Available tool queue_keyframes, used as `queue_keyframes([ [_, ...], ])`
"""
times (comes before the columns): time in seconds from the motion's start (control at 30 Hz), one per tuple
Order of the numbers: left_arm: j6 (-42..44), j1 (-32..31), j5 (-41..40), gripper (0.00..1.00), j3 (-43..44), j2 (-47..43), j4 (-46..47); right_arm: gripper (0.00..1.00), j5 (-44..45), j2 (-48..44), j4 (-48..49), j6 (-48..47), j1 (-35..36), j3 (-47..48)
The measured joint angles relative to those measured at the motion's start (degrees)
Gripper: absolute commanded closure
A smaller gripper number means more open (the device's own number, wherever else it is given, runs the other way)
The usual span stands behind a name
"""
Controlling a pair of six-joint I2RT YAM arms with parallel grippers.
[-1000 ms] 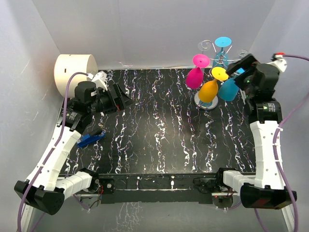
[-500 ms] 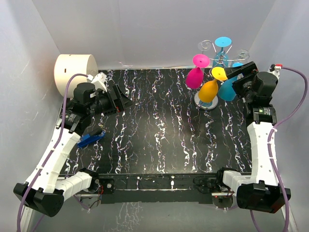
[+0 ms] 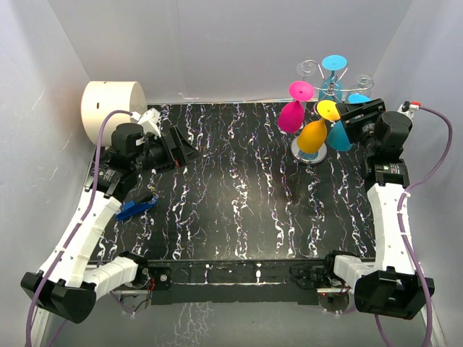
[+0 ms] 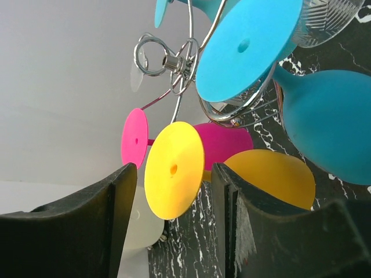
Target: Take the wine glass off the wine glass rack
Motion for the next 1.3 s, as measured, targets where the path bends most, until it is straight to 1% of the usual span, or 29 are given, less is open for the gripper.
queue_keyframes([
  [0.17,-0.1,0.0,0.1,0.01,0.0,0.7,0.0,0.50,0.0,0.4,0.5,2.4,0.0,-1.4],
  [0.3,-0.2,0.0,0.2,0.01,0.0,0.7,0.0,0.58,0.0,1.0,1.4,3.7,0.0,-2.0],
  [0.63,-0.1,0.0,0.2,0.01,0.0,0.7,0.0,0.68,-1.1,1.9,3.5,6.6,0.0,-2.9],
  [0.77,-0.1,0.0,0.2,0.01,0.0,0.7,0.0,0.76,-1.5,2.0,3.5,7.7,0.0,-2.9],
  [0.97,-0.1,0.0,0.2,0.01,0.0,0.7,0.0,0.80,-1.5,2.0,3.2,9.1,0.0,-2.9],
  [1.1,-0.1,0.0,0.2,0.01,0.0,0.7,0.0,0.86,-1.5,2.0,2.4,9.8,0.0,-2.9],
  [1.3,-0.2,0.0,0.2,0.01,0.0,0.7,0.0,0.89,-1.5,2.0,1.8,11.4,0.0,-2.8],
])
